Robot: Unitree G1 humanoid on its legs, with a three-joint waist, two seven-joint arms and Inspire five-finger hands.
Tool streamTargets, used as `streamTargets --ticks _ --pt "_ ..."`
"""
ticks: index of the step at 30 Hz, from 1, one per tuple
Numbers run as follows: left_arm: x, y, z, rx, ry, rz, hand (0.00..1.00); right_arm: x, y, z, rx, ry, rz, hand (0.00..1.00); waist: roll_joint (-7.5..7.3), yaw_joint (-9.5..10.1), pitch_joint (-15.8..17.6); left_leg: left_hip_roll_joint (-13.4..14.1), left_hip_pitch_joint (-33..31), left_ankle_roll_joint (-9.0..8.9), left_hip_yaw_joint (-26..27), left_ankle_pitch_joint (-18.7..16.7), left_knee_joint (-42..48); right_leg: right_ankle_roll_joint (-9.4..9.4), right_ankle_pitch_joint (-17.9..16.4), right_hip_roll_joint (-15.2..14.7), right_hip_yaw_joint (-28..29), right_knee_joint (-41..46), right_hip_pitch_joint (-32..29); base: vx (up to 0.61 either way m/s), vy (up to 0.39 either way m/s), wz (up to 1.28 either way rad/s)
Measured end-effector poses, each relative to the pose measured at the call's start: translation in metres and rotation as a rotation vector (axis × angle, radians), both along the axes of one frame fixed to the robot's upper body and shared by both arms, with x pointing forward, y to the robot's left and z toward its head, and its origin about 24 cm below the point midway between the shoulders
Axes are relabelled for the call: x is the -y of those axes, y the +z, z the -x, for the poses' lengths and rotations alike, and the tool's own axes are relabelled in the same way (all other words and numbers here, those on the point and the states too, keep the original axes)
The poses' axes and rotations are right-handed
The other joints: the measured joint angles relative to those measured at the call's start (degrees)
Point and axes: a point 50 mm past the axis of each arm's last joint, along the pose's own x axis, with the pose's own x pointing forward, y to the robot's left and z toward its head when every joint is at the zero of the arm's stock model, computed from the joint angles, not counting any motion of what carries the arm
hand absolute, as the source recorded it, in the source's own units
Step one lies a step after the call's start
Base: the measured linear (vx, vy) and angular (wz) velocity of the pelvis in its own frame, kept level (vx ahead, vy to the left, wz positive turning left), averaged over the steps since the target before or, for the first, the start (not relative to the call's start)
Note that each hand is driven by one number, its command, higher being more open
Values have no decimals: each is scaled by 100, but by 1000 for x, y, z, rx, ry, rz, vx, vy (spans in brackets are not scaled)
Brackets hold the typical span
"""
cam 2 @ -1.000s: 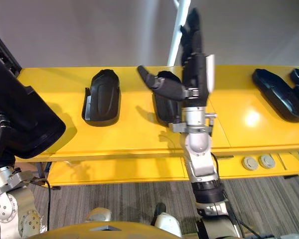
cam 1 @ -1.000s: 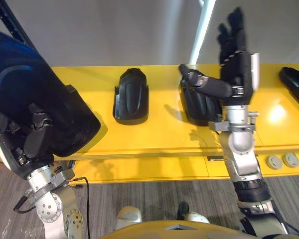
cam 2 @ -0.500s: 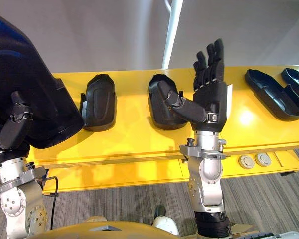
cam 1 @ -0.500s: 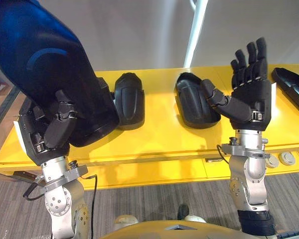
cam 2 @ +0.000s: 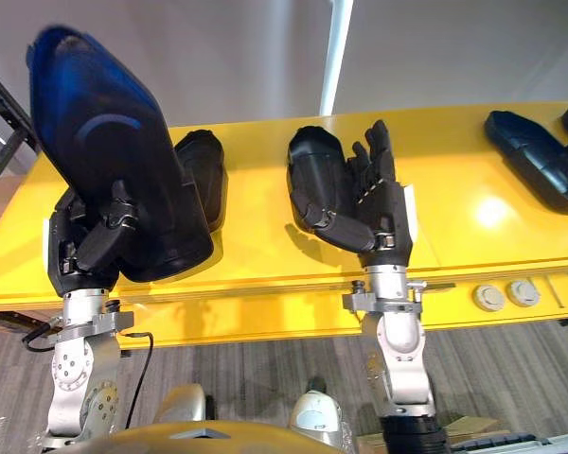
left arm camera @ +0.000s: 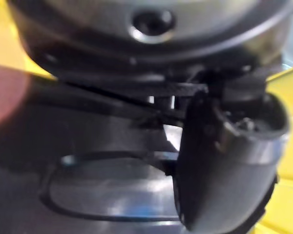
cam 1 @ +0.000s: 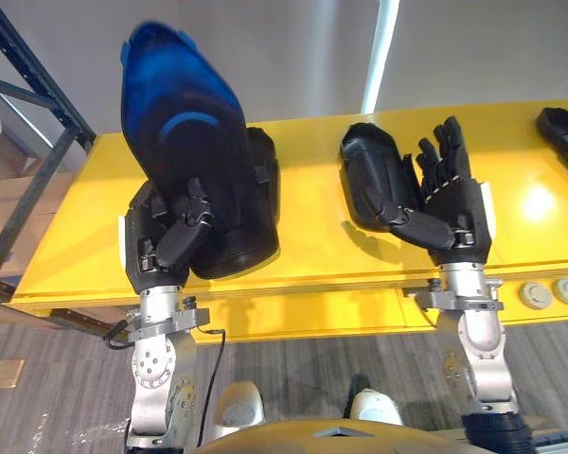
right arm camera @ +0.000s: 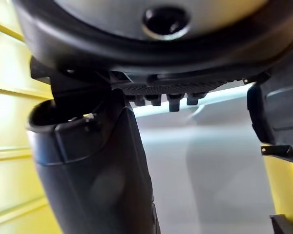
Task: Walk over and take three plastic housings, then place them on the shelf
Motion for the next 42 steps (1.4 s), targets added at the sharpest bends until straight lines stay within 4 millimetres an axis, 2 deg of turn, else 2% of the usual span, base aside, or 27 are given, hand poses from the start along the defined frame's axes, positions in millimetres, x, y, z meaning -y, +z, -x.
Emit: streamTargets --ticks 1,2,3,4,5,6,7,8,9,10,11,12,13,14,15,16,18,20,25,28,33,37,42 --pt "-1 -4 1 -21 15 -14 0 3 4 -1 28 -16 -22 100 1 -55 5 98 4 -62 -352 193 -63 150 -102 -213 55 239 -54 -25 304 11" --pt "-4 -6 4 -36 43 -31 0 0 10 -4 62 -10 -48 100 39 -29 6 156 116 -133 -654 337 -92 333 -218 -389 249 505 -176 -32 353 -13" --pt "-5 -6 5 -41 56 -38 0 -2 13 -6 82 -8 -57 100 68 -6 11 164 204 -182 -755 369 -129 438 -233 -460 356 591 -228 -56 456 -43" --pt "-8 -8 7 -48 71 -41 0 -5 18 -7 118 -7 -73 100 205 14 -23 160 317 -205 -782 382 -212 641 -187 -551 547 598 -276 -86 558 -35" --pt "-10 -8 10 -53 75 -50 0 -8 17 -5 129 -16 -98 100 356 23 -126 154 378 -530 -634 64 -352 851 -47 -584 669 424 -280 -94 717 -25" --pt "-12 -8 11 -50 77 -57 0 -10 14 -3 124 -28 -116 100 355 32 -137 111 463 -878 -507 -191 -471 905 19 -607 772 288 -260 -64 624 -16" --pt "-18 -6 13 -43 79 -78 0 -16 3 1 89 -56 -177 100 136 108 -103 -190 504 -1024 -266 -385 -446 607 334 -814 1107 -115 -199 -94 630 -37" --pt "-24 -9 19 -63 96 -90 0 -26 -12 6 23 -50 -212 100 -21 282 -142 -306 373 -836 -28 -464 -404 -150 1061 -864 1039 -608 -232 -101 458 -54" --pt "-27 -9 20 -62 113 -88 0 -31 -17 7 -3 -35 -209 100 -16 379 -145 -258 348 -761 110 -478 -441 -230 1496 -812 863 -771 -296 -114 398 -58" --pt "-32 -8 21 -58 137 -89 0 -38 -24 6 -37 -8 -209 100 84 422 -92 -175 357 -668 173 -442 -544 -143 1478 -615 599 -473 -348 -24 343 -27" --pt "-39 -6 23 -53 158 -106 0 -42 -26 5 -51 9 -205 100 31 406 -135 -232 477 -612 179 -201 -892 104 741 -335 237 128 -269 25 312 -5" --pt "-41 -5 23 -51 159 -117 0 -43 -24 4 -43 11 -204 100 22 396 -151 -282 532 -577 179 -115 -1029 220 489 -223 222 209 -213 94 340 15" --pt "-42 -3 21 -44 153 -129 0 -42 -17 2 -11 9 -196 100 -45 367 -209 -393 548 -518 156 5 -1208 285 201 -53 194 216 -130 89 170 13" --pt "-41 -1 19 -38 144 -130 0 -41 -13 1 7 -1 -184 100 -76 366 -227 -437 547 -492 145 42 -1259 279 137 -12 160 201 -113 76 168 15" --pt "-37 1 13 -24 115 -120 0 -37 -8 0 34 -20 -168 100 -8 345 -211 -492 538 -429 129 101 -1342 257 -100 142 194 177 -89 31 88 11" --pt "-34 2 11 -18 103 -119 0 -37 -7 0 37 -28 -161 100 -38 333 -229 -506 535 -408 121 134 -1375 235 -215 254 257 132 -63 28 30 21" --pt "-23 6 3 -10 71 -116 0 -31 -4 0 52 -64 -134 100 19 301 -238 -541 475 -383 36 221 -1479 190 -227 391 256 -231 84 7 -20 24" --pt "-10 10 1 -4 42 -139 0 -22 4 0 90 -90 -139 100 106 201 -268 -538 410 -387 -45 375 -1656 296 -48 446 128 -560 170 -13 -27 25" --pt "-5 13 1 8 39 -196 0 -5 13 4 128 -146 -89 100 252 181 -341 -469 658 -372 34 597 -2046 289 -47 513 153 -582 239 3 -39 -2" --pt "-9 20 3 16 57 -208 0 -2 19 8 157 -144 -67 100 288 184 -361 -456 908 -389 128 615 -2200 286 -49 526 222 -586 364 -11 -6 -14" --pt "-36 24 4 -52 133 -283 0 -9 41 21 278 9 -8 100 278 183 -404 -466 1074 -422 216 647 -2346 295 -44 520 267 -583 436 -31 6 -7" --pt "-51 15 3 -161 167 -298 0 -12 49 23 314 92 41 100 227 206 -544 -464 1133 -436 208 709 -2449 295 -44 519 243 -597 489 -13 -7 4" --pt "-58 -6 -12 -310 142 -258 0 -31 57 14 341 269 -25 100 189 207 -587 -463 1133 -449 135 847 -2592 295 -22 519 142 -601 485 -26 -16 8"
